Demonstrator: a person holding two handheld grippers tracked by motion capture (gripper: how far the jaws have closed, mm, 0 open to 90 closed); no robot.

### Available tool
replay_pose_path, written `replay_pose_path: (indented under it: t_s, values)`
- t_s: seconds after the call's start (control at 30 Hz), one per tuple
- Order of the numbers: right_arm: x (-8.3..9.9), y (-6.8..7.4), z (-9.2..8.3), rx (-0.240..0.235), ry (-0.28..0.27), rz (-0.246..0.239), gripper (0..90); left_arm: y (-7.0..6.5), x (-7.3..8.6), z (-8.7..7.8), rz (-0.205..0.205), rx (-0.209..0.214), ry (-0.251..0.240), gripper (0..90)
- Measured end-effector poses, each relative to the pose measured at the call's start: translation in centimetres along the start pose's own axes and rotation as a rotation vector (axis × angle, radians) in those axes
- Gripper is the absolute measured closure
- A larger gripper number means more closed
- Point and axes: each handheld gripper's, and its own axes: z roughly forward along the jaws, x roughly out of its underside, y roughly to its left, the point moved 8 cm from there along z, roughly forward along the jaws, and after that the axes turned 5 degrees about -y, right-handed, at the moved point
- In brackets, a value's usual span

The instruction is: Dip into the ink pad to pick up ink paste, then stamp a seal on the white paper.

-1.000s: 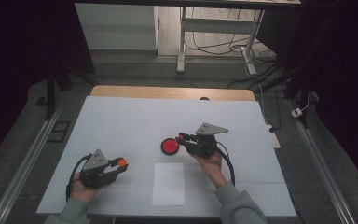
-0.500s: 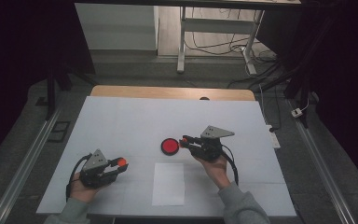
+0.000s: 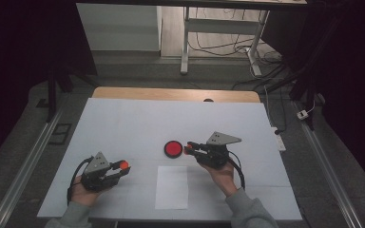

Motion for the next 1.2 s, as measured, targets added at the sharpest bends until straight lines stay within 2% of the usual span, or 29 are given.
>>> replay_pose_path:
  t_s: [0.47, 0.77, 1.2]
  values:
    - [0.2, 1.3, -0.1, -0.034, 0.009, -0.014, 72.2, 0.0, -0.1, 0.1, 0.005, 0.006, 0.000, 64.8]
    - [0.2, 2.7, 0.0, -0.069, 0.004, -0.022, 72.2, 0.0, -0.1, 0.2, 0.005, 0.005, 0.004, 64.9]
    - [1.1, 4.9, 0.6, -0.121, 0.037, -0.041, 72.1, -0.1, 0.0, 0.2, 0.006, 0.007, 0.005, 64.8]
